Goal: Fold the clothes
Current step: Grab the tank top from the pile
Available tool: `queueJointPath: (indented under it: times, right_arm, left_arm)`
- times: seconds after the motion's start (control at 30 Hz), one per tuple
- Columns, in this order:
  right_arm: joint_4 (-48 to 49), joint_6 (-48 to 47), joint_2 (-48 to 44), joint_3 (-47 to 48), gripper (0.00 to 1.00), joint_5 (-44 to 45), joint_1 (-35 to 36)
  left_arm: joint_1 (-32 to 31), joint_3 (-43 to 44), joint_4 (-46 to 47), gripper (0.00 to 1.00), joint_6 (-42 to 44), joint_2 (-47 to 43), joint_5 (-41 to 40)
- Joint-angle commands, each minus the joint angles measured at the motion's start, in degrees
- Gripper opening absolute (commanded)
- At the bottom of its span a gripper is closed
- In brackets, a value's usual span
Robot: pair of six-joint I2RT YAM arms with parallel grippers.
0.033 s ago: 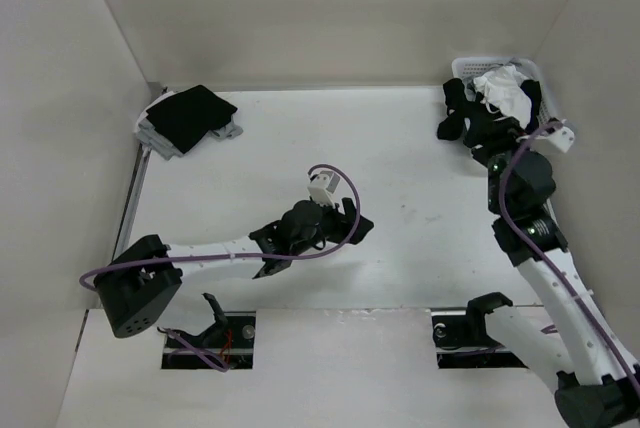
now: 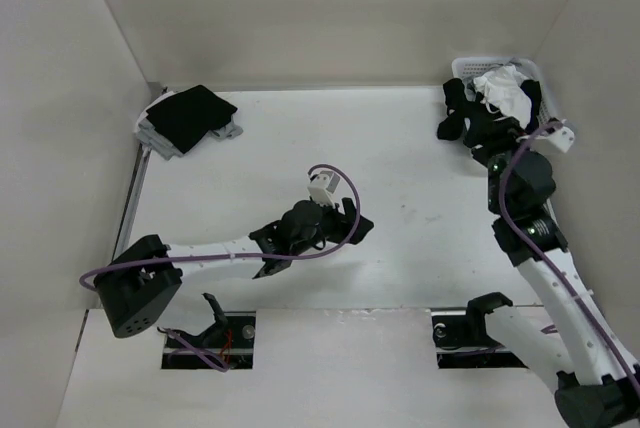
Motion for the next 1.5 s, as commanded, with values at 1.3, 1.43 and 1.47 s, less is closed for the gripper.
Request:
queueJointPath:
  times: [1.3,1.43,1.47]
  right_arm:
    - [-11.5,-2.6,77.9,57.3,0.00,-4.3,-31.8]
    - [-2.5,-2.2,66.2,48.5,0.00,-4.6,-30.5]
    - [-0.8,-1.8,63.5,46.5,0.00,-4.8,-29.8]
  left_arm:
    - [13.3,-7.6,19.8,0.59,-0.6,7.6,11.0]
    - [13.5,-7.6,19.8,0.59,-0.9,7.8,11.1]
    - [13.6,-7.6,19.8,0.59,-1.0,7.8,11.1]
